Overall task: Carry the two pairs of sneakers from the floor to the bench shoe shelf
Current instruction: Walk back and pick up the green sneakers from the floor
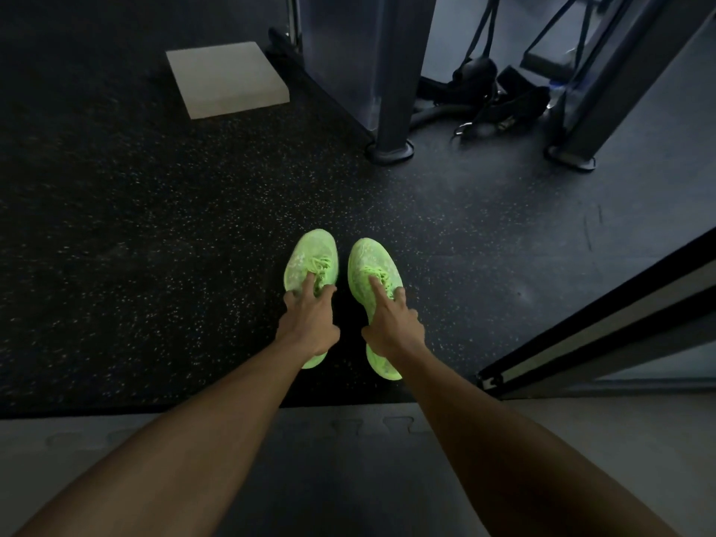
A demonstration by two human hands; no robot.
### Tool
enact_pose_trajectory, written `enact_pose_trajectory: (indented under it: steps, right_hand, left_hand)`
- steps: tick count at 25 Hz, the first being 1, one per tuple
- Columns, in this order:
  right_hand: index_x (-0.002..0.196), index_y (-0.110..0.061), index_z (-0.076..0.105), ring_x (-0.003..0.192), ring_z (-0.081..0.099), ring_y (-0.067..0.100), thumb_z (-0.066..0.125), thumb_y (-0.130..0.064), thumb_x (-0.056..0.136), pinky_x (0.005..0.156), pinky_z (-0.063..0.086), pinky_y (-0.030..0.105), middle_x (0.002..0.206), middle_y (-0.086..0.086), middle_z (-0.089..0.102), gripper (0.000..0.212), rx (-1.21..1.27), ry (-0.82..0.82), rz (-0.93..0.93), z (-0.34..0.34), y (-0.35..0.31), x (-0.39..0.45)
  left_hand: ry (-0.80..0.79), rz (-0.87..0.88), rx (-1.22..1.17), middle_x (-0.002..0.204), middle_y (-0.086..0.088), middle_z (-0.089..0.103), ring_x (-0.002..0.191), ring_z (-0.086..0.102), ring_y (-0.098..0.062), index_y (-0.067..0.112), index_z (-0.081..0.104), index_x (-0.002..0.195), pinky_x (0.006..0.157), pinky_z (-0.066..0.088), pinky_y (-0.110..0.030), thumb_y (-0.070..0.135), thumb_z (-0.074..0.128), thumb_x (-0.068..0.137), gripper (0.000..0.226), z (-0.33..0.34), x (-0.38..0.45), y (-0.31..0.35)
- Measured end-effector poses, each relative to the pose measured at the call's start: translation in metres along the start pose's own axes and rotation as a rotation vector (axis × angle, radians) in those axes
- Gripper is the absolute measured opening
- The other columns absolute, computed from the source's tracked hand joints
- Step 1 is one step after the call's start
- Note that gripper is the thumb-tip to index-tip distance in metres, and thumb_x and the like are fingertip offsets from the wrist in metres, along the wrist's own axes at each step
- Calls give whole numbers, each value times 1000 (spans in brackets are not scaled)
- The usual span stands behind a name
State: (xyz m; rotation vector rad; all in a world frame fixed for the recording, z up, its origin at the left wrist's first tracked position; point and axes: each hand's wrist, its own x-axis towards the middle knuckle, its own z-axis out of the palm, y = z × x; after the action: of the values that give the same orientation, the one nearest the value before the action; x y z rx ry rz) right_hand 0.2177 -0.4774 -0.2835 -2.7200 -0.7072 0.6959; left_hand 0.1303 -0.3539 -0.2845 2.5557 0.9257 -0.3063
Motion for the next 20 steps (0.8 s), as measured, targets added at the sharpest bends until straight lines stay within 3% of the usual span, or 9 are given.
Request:
enact_pose_trajectory:
  steps: [4, 9, 15, 20]
  right_hand:
    - [149, -61, 2, 140, 30, 50, 65, -21, 93, 94, 47, 64, 168, 9, 3, 93, 39, -33, -10, 6, -24, 1]
    - [151, -58, 7, 141, 21, 58, 70, -25, 87, 99, 44, 65, 167, 12, -13, 96, -5, -144, -14, 6, -21, 4]
    - [150, -52, 19, 138, 28, 56, 68, -26, 89, 97, 45, 61, 168, 12, -5, 83, 44, -73, 8, 10, -23, -2]
    - [148, -50, 16, 137, 30, 51, 68, -26, 88, 95, 48, 63, 167, 9, -3, 83, 99, 5, 56, 10, -22, -11]
  left_hand:
    - [-29, -3, 8, 166, -7, -4, 141, 19, -44, 47, 10, 155, 99, 46, -51, 36, 72, 84, 95, -1, 0, 4]
    - [-91, -208, -125, 160, -14, -25, 134, 31, -49, 54, 14, 152, 90, 50, -46, 31, 71, 87, 90, 0, 6, 8]
    - [-103, -234, -121, 157, -17, 2, 125, 42, -45, 50, 26, 149, 88, 53, -46, 33, 66, 92, 72, 2, 5, 12]
    - [-56, -214, -165, 153, -11, 7, 123, 39, -42, 47, 32, 147, 93, 53, -51, 30, 68, 90, 70, 1, -8, 10]
